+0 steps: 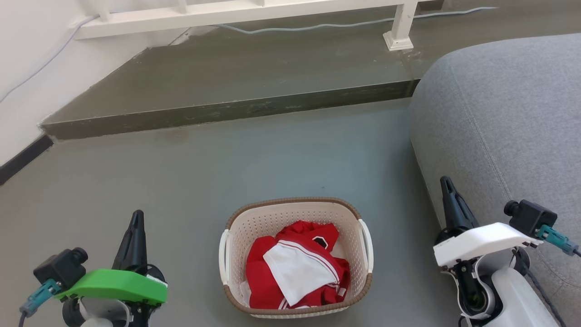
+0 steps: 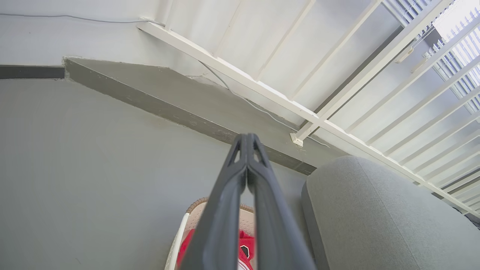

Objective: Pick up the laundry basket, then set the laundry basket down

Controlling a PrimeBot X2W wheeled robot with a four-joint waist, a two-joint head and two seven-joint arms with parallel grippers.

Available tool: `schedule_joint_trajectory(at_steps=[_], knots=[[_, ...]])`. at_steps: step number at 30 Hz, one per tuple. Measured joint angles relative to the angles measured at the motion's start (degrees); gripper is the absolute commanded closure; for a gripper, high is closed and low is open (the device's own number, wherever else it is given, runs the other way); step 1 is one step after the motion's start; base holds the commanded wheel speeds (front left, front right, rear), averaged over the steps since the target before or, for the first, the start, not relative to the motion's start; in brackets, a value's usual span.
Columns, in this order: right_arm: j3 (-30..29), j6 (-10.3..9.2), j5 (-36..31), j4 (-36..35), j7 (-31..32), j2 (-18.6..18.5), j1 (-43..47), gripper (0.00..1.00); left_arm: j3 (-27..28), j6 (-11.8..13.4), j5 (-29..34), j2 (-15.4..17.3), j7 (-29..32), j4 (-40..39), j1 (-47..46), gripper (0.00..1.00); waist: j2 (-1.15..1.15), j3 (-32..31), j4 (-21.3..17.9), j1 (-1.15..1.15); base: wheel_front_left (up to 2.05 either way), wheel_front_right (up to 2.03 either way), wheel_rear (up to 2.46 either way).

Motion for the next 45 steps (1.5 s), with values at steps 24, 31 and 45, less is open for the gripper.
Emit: schedule_joint_trajectory(at_steps=[24,31,45], knots=[[-4.8,1.93,17.8,0.1,4.5,-0.1,0.0,1.00,2.2,0.0,-16.1,0.0,4.6,0.7,0.0,1.00,0.00,-1.3,1.2,0.00,0.00,0.00,0.00],[-6.1,2.49,22.8,0.3,5.8,-0.2,0.0,1.00,2.9,0.0,-20.9,0.0,6.0,1.3,-0.1,1.00,0.00,-1.7,1.5,0.00,0.00,0.00,0.00],[-9.1,3.53,33.7,0.7,8.4,-0.2,0.0,1.00,4.2,0.0,-30.7,0.1,8.8,2.1,-0.1,1.00,0.00,-2.6,2.2,0.00,0.00,0.00,0.00]])
